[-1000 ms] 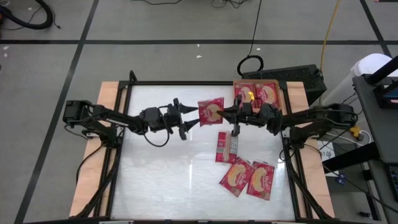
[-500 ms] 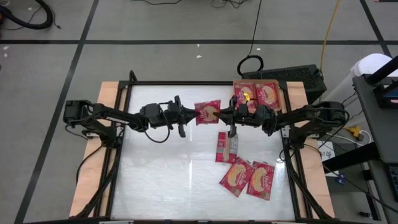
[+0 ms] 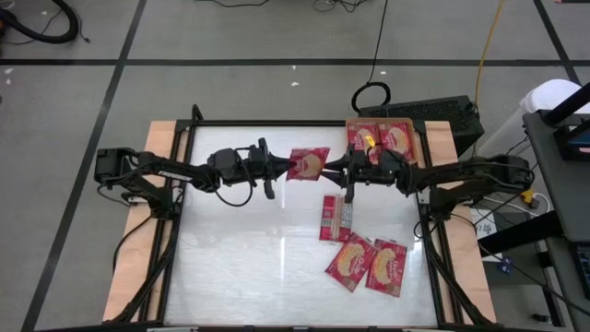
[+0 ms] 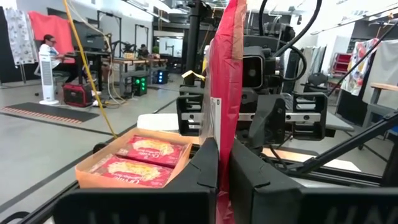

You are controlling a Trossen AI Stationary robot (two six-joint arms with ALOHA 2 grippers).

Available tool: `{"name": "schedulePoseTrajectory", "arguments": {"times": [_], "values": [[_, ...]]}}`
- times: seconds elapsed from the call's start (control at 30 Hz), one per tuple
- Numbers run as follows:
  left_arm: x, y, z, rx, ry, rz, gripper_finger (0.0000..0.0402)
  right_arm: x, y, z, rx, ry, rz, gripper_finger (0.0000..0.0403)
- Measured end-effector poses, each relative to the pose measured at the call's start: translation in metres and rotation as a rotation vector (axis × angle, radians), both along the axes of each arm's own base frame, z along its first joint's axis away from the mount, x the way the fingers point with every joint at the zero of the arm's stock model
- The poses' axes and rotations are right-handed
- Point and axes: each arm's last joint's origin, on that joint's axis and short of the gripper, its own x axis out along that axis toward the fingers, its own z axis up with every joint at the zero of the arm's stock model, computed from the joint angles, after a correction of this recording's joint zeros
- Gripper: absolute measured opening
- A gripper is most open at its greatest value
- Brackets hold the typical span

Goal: Sort popcorn bags into baskets
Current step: Put the red popcorn bag into the orange bin

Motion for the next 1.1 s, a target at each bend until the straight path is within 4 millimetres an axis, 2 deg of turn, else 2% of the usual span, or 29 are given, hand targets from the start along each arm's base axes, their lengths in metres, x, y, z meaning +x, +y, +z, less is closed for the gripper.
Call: {"name": "schedulePoseTrajectory", "arguments": {"times": [0.17,0.27,0.5,0.9,1.1], "values": [[0.000,0.000,0.000,-0.019,-0.004,-0.004,0.0027,0.002,-0.004,-0.002,-0.025,-0.003,-0.001,0.0098],[0.000,-0.002,0.000,-0.022,-0.005,-0.011,0.0021,0.004,-0.005,-0.002,-0.044,-0.039,0.003,0.0083],[0.000,-0.004,0.002,-0.006,-0.020,-0.038,0.0017,0.008,-0.006,-0.005,-0.066,-0.070,-0.008,0.0012],[0.000,-0.005,0.006,-0.022,-0.061,-0.032,0.0157,0.004,-0.007,-0.003,-0.106,-0.038,-0.034,0.0005],[0.002,-0.014,-0.002,-0.060,0.012,0.025,0.0227,-0.009,-0.006,-0.001,-0.111,0.100,-0.038,0.0003]]}}
